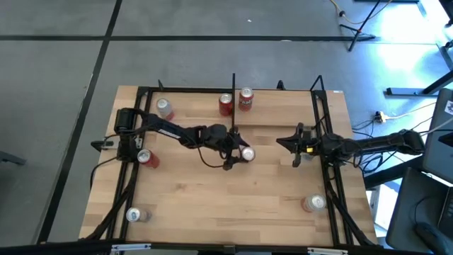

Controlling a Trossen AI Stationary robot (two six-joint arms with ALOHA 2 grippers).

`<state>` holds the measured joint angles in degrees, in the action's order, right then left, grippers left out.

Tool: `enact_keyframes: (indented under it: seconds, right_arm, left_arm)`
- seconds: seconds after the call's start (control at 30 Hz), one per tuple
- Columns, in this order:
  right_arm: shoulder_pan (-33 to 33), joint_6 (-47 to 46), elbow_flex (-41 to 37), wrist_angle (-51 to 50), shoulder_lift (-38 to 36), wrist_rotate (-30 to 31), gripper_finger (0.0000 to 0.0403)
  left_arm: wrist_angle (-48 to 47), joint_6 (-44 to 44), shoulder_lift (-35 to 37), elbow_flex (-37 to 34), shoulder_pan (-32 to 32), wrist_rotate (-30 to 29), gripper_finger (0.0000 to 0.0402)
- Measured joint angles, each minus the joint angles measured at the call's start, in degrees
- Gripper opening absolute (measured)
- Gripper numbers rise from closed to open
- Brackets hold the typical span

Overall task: Place canned beverage on shelf
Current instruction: Put the red soda can on the shelf aligned with the other red soda can

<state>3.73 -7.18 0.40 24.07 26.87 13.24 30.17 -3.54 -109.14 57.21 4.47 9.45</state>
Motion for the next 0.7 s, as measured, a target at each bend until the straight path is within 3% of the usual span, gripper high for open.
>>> enact_keyframes:
  seconds: [0.13, 0.5, 0.7]
  right_arm:
    - [0.0, 0.0, 0.0, 0.2, 1.4, -1.7, 0.0046]
    - [0.0, 1.2, 0.8, 3.3, 1.6, -3.9, 0.0237]
    - [0.0, 3.2, 4.8, 2.9, 6.2, -3.9, 0.0288]
  left_arm:
    - [0.1, 0.0, 0.0, 0.4, 0.0, -0.1, 0.0324]
    - [-4.1, -3.3, 4.0, 0.8, -0.2, -3.0, 0.0334]
    - [-11.1, -4.7, 10.3, 0.8, -0.5, -4.1, 0.0333]
